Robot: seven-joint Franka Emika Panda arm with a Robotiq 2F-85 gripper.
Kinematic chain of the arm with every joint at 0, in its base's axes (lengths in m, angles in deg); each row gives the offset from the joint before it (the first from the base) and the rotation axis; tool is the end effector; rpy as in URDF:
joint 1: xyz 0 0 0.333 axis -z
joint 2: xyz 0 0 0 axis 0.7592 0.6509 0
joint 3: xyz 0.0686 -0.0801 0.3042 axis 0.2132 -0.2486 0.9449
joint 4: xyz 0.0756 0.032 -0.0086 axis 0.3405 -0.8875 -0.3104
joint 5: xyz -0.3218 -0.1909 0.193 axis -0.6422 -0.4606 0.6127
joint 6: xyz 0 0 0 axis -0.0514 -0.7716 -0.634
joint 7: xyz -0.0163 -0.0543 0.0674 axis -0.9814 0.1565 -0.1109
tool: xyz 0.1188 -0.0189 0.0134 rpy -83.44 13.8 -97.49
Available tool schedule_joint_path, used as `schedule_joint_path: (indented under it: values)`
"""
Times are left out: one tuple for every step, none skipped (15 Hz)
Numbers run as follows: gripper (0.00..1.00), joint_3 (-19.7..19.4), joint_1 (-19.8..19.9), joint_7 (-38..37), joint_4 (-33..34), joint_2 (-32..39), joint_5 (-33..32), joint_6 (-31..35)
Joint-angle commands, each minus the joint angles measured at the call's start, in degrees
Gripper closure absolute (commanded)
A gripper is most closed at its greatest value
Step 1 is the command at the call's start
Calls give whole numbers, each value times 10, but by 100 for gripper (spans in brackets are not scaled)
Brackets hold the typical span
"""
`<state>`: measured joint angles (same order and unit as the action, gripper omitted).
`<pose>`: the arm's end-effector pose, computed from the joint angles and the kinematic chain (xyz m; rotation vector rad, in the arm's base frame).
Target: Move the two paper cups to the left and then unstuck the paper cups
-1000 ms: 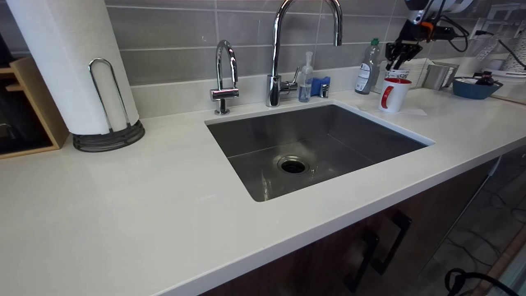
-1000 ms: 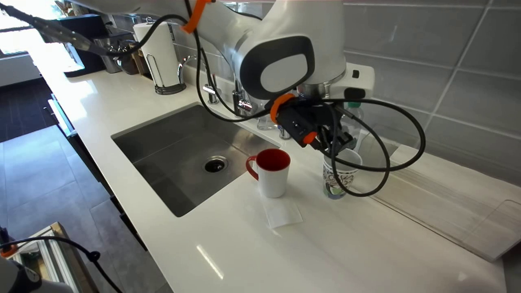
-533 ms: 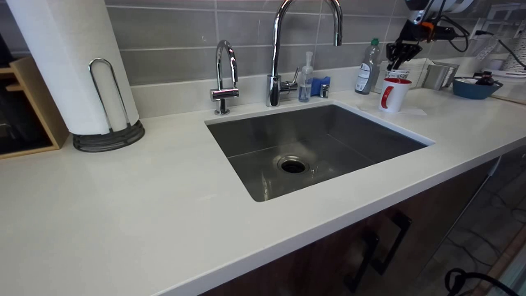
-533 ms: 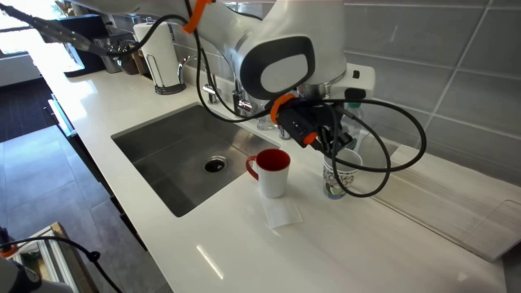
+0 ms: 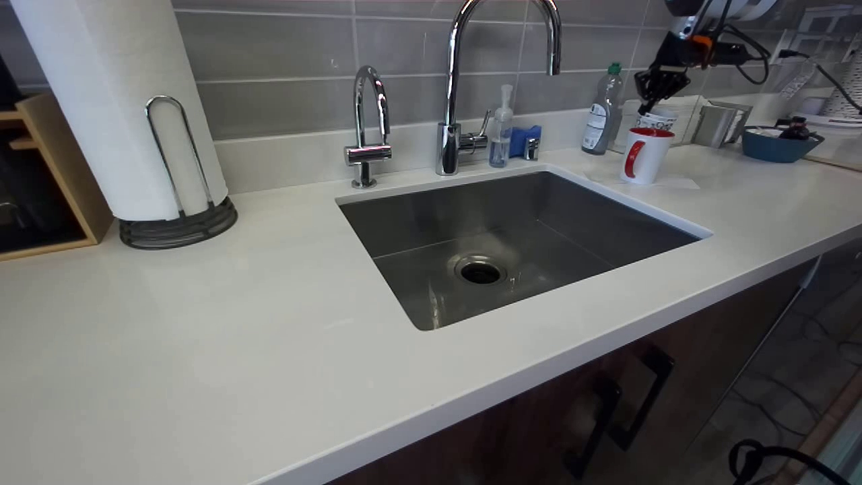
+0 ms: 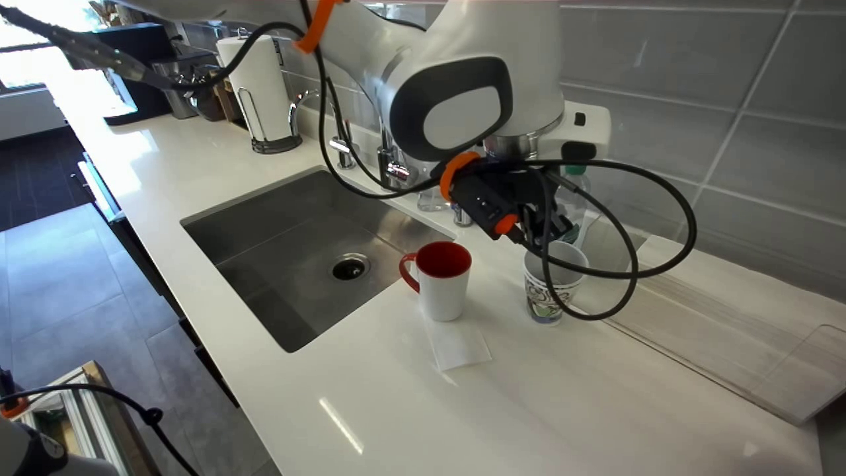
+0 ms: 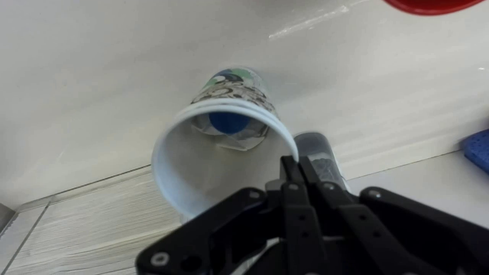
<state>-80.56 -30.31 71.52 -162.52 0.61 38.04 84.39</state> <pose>0.6121 -0.3212 0.3489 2.9632 -0.6727 0.5129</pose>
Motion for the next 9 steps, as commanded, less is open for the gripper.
schedule_joint_path:
  values:
    - [99, -2, 0, 18, -15, -25, 3, -5]
    - [99, 8, 8, 39, -11, -33, 18, -47]
    - [99, -3, 1, 24, -10, -29, 1, -30]
    - [99, 1, 6, 39, -6, -35, 11, -55]
    - [99, 1, 10, 46, -2, -39, 17, -76]
    - [99, -21, -5, 12, -5, -34, -30, -42]
    - [99, 2, 15, 70, 1, -49, 21, -104]
    - [99, -20, 0, 29, -3, -41, -21, -60]
    - [99, -22, 1, 38, -2, -43, -23, -67]
